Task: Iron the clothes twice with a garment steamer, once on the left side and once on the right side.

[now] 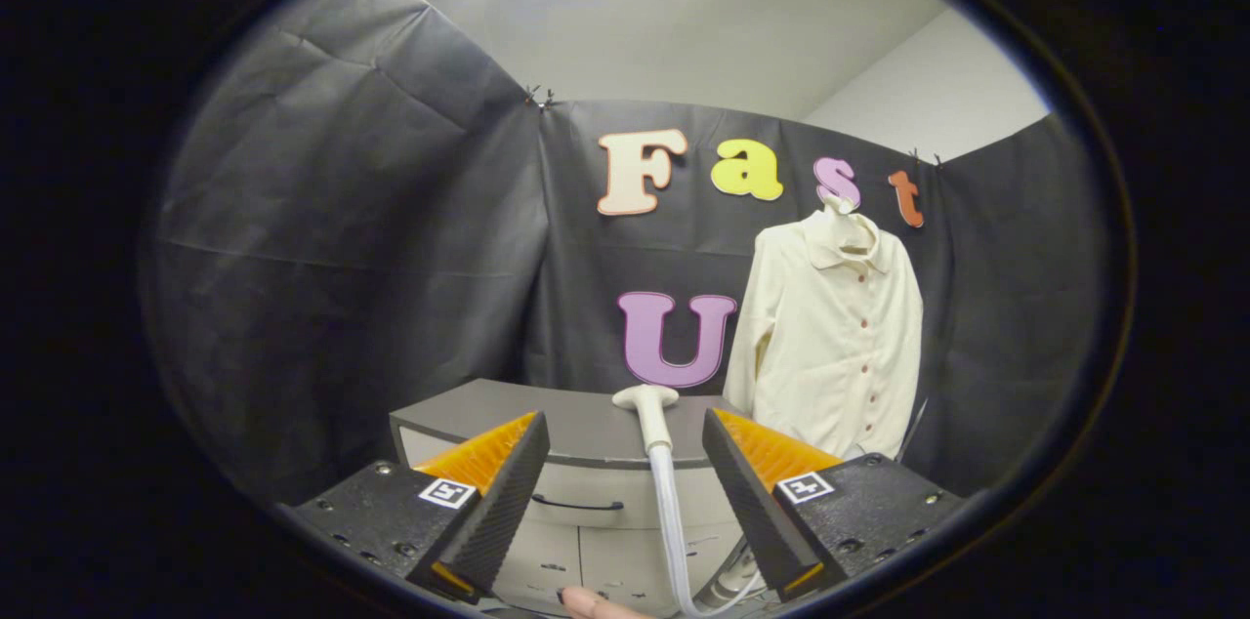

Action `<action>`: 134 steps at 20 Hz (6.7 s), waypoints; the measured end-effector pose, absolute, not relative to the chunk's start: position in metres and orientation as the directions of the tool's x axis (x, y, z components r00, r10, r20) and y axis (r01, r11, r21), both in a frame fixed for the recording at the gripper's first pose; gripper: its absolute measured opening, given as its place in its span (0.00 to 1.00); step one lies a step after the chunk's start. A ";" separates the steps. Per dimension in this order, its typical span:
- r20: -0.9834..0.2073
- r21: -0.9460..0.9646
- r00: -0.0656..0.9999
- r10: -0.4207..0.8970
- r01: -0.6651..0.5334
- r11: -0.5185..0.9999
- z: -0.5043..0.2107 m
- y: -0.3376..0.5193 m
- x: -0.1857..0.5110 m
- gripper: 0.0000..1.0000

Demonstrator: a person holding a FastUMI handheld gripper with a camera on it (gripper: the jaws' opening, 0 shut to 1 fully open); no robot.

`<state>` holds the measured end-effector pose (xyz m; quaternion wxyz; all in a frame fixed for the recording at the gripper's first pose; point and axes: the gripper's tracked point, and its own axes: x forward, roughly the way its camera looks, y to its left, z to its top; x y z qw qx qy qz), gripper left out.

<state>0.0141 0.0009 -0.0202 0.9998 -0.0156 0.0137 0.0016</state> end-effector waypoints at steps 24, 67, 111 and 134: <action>-0.130 -0.027 0.991 -0.028 0.025 0.999 -0.079 -0.019 0.169 0.96; -0.175 0.135 0.968 0.179 -0.157 0.978 -0.085 -0.057 0.179 0.35; -0.046 0.263 0.999 0.007 0.005 0.965 -0.148 -0.302 0.237 0.35; -0.241 0.316 0.970 0.019 0.059 0.947 -0.260 -0.295 0.176 0.35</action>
